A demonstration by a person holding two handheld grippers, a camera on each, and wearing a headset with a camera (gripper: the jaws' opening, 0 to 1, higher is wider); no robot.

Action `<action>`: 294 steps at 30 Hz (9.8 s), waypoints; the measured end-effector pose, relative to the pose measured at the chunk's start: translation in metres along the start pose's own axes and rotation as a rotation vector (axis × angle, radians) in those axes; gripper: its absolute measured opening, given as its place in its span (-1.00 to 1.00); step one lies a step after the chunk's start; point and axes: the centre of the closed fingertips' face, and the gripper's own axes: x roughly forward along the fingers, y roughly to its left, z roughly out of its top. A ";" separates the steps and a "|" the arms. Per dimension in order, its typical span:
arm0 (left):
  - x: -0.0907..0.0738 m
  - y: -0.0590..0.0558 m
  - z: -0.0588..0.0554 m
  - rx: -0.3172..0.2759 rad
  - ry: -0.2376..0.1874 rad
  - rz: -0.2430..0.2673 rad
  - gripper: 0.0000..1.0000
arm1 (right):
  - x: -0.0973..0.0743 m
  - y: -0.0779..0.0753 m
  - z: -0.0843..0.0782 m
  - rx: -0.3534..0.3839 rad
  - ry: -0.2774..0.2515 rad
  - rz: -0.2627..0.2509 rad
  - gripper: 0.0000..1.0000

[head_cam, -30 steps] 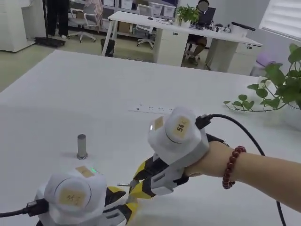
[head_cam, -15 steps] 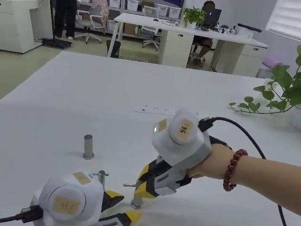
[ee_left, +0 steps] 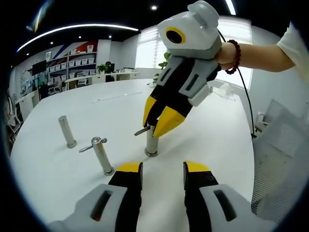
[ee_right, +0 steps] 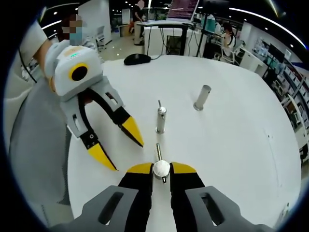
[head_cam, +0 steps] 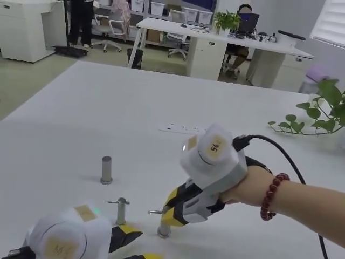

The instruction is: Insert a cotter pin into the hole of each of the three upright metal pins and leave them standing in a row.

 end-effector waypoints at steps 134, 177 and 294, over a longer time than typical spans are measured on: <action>-0.065 0.018 0.018 -0.040 -0.108 0.101 0.93 | 0.074 -0.094 0.107 0.217 -0.419 -0.166 -0.73; -0.069 0.006 0.030 -0.031 -0.117 0.101 0.78 | -0.028 -0.087 -0.016 0.340 -0.377 -0.308 -0.73; -0.073 0.000 0.033 0.007 -0.106 0.119 0.69 | -0.080 -0.023 -0.046 0.417 -0.362 -0.270 -0.47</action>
